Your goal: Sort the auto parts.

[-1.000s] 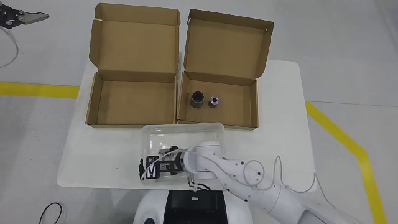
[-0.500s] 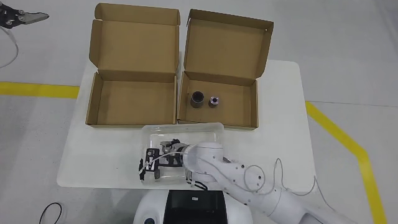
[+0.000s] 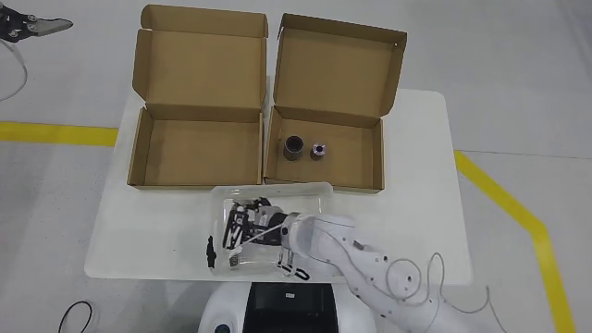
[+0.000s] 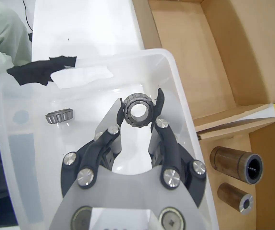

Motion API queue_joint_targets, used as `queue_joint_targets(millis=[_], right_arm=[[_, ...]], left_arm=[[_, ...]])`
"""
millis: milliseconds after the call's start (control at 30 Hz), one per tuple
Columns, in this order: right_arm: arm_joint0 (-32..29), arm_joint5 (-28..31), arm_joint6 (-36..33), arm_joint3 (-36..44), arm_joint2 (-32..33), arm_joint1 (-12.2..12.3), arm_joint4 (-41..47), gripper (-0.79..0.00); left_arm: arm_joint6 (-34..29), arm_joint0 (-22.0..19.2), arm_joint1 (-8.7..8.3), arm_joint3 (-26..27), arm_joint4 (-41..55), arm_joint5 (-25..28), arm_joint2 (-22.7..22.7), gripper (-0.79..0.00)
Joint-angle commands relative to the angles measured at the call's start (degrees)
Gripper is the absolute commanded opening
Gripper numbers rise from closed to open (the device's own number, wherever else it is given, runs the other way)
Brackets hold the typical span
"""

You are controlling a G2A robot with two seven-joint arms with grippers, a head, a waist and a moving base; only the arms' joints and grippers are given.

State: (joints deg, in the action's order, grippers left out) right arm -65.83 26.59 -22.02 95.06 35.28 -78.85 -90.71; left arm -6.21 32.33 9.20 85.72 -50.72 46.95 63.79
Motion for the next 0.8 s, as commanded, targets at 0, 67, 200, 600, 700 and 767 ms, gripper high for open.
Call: queue_joint_targets(millis=[0, 67, 200, 600, 700, 767], right_arm=[[-0.35, 0.53, 2.61, 0.88, 0.66, 0.21, 0.24, -0.785], [-0.46, 1.66, 6.76, 1.38, 1.52, 0.41, 1.02, -0.785], [0.24, 5.56, 17.17, 0.86, 3.41, 0.78, 3.23, -0.785], [4.73, 10.45, 31.24, 2.39, 5.28, 0.38, 6.47, -0.785], [6.91, 11.51, 34.52, 1.53, 5.46, 0.02, 7.01, -0.785], [8.00, 10.95, 35.40, 2.47, 5.31, -0.25, 6.54, -0.785]], left_arm=[[0.00, 0.00, 0.00, 0.00, 0.00, 0.00, 0.00, 0.000], [0.00, 0.00, 0.00, 0.00, 0.00, 0.00, 0.00, 0.000], [0.00, 0.00, 0.00, 0.00, 0.00, 0.00, 0.00, 0.000], [0.00, 0.00, 0.00, 0.00, 0.00, 0.00, 0.00, 0.000], [0.00, 0.00, 0.00, 0.00, 0.00, 0.00, 0.00, 0.000], [0.00, 0.00, 0.00, 0.00, 0.00, 0.00, 0.00, 0.000]])
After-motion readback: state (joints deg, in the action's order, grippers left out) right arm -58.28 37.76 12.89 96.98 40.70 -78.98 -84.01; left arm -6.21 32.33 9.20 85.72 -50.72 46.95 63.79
